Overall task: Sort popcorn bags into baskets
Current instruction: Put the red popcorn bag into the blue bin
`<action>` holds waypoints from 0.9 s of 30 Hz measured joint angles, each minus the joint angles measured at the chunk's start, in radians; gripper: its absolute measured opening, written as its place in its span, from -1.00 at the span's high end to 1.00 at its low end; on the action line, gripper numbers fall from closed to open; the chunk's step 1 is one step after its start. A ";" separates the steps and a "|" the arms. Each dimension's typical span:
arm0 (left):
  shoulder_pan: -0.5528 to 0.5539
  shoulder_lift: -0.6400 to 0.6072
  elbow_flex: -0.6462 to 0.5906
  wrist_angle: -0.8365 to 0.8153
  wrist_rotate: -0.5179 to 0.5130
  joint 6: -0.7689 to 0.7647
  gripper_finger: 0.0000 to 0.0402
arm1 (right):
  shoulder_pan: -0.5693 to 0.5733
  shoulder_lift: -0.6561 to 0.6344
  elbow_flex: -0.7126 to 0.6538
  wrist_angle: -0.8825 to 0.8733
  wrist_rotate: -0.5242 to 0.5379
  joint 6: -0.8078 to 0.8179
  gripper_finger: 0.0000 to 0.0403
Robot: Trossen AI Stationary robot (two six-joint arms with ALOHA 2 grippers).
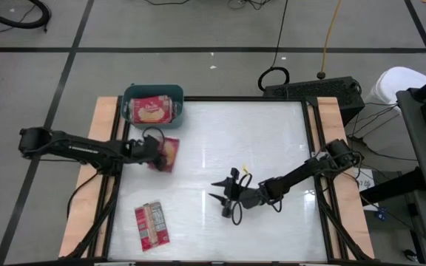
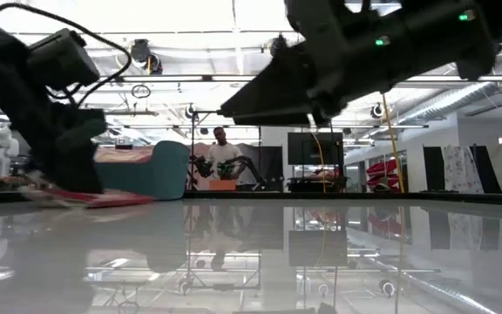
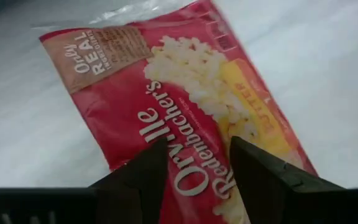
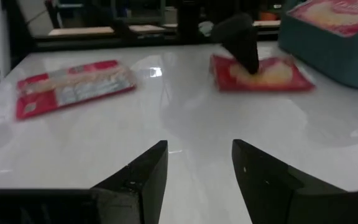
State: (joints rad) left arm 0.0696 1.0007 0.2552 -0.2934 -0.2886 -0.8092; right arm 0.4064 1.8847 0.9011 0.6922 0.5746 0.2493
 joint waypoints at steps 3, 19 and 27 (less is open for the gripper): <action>-0.008 0.045 -0.061 0.295 0.118 0.147 0.16 | -0.023 0.000 0.015 0.000 0.002 0.006 0.15; -0.097 0.067 0.042 0.287 0.043 0.259 0.49 | -0.359 0.004 0.051 -0.183 -0.322 0.430 0.15; -0.098 0.187 0.042 0.258 0.097 0.231 0.54 | -0.539 0.111 0.254 -0.401 -0.705 0.420 0.02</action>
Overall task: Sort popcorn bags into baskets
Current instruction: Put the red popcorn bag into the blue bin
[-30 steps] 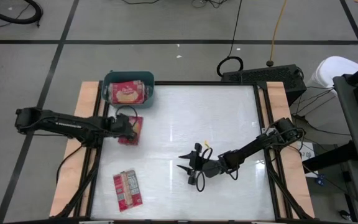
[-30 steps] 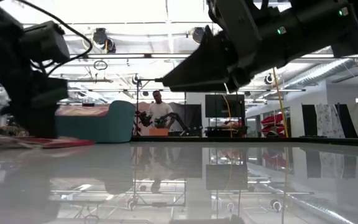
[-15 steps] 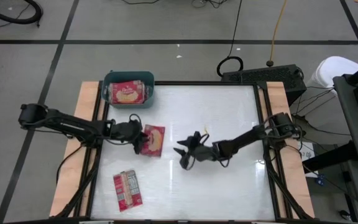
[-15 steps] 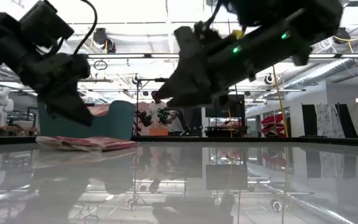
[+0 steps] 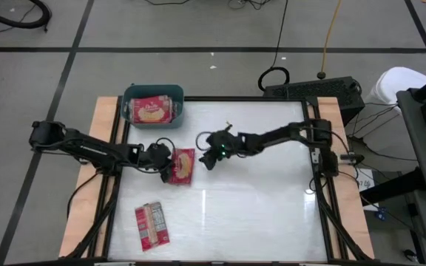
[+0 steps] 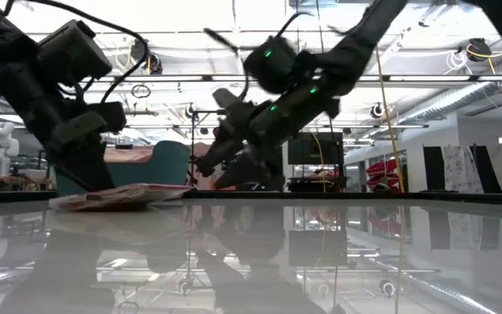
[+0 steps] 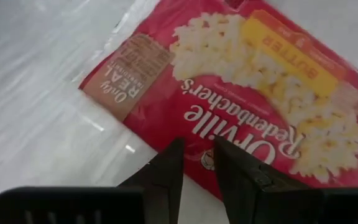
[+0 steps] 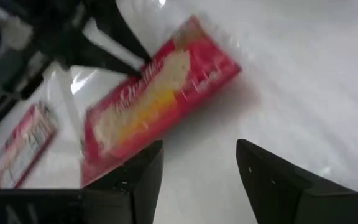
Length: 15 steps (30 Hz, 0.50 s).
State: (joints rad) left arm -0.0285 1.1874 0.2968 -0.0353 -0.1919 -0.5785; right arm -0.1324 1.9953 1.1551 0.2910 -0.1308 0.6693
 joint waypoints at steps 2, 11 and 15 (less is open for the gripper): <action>0.002 0.030 0.003 0.011 -0.016 0.000 0.54 | -0.026 0.045 0.052 -0.002 -0.064 -0.002 -0.02; 0.004 0.092 0.002 0.088 -0.038 0.039 0.54 | -0.063 0.200 0.237 -0.057 -0.163 0.016 -0.13; 0.004 0.094 0.001 0.092 -0.039 0.050 0.54 | -0.055 0.214 0.244 -0.026 -0.188 -0.013 -0.09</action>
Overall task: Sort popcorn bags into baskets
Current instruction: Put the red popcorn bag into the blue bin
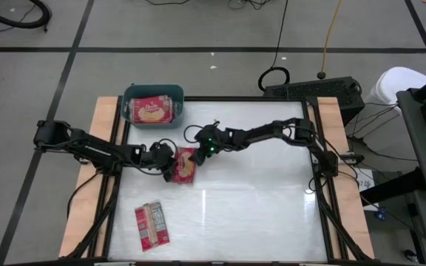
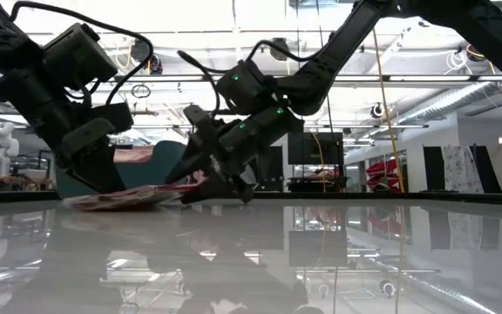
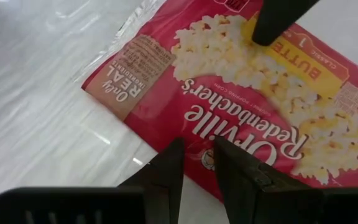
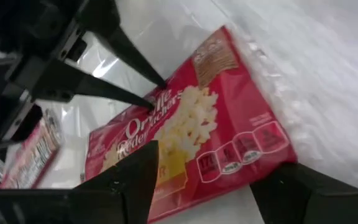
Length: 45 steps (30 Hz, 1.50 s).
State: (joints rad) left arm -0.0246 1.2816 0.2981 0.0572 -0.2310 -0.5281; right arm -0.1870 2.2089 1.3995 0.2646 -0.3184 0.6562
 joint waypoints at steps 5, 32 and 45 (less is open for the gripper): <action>0.000 -0.002 -0.001 0.009 -0.002 0.022 0.54 | 0.011 -0.007 -0.001 0.017 0.005 -0.064 0.13; -0.109 -0.631 0.021 0.023 0.062 0.261 0.27 | 0.255 -0.554 -0.294 -0.009 0.535 -0.510 0.95; -0.135 -0.458 0.021 0.254 0.137 0.269 -0.59 | 0.362 -0.599 -0.589 0.630 0.649 -0.657 0.95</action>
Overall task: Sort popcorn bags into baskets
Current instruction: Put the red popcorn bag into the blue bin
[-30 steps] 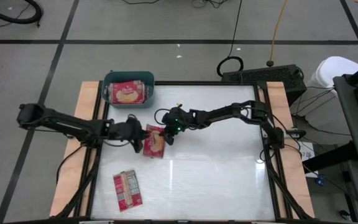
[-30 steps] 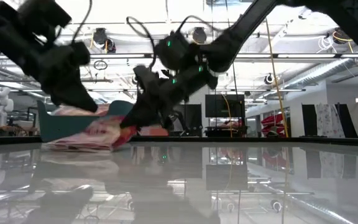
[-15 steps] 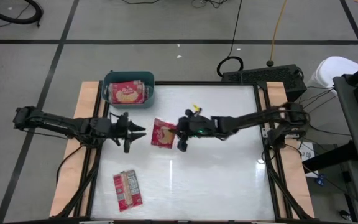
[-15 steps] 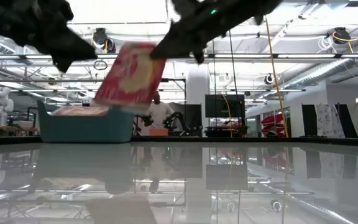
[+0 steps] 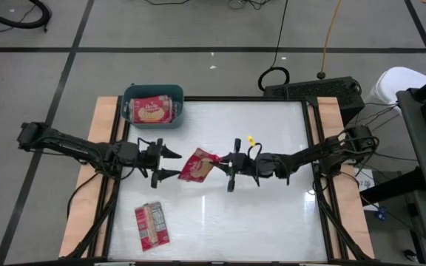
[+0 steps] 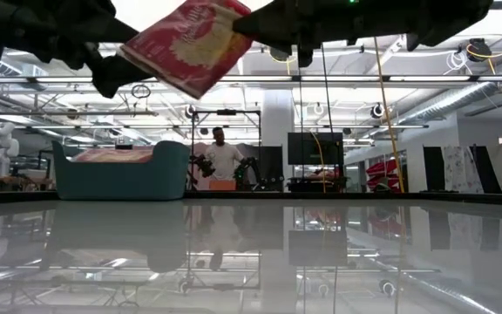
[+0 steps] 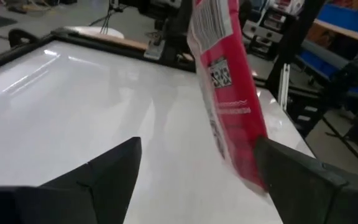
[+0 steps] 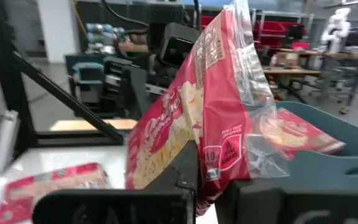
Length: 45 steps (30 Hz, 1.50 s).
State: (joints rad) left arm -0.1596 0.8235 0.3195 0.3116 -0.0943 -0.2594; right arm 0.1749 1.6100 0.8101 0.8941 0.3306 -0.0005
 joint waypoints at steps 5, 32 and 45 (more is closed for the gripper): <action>0.000 0.038 -0.001 0.037 0.008 -0.008 -0.48 | 0.004 0.000 0.000 -0.007 0.019 -0.020 0.95; 0.001 0.084 0.000 0.095 -0.115 0.030 -0.20 | 0.001 0.000 0.000 0.063 0.164 -0.096 0.95; 0.022 0.192 0.000 0.338 -0.112 0.107 0.41 | -0.005 0.000 0.000 0.101 0.163 -0.105 0.95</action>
State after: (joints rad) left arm -0.1371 1.0157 0.3195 0.6498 -0.2058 -0.1522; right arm 0.1699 1.6100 0.8101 0.9948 0.4938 -0.1057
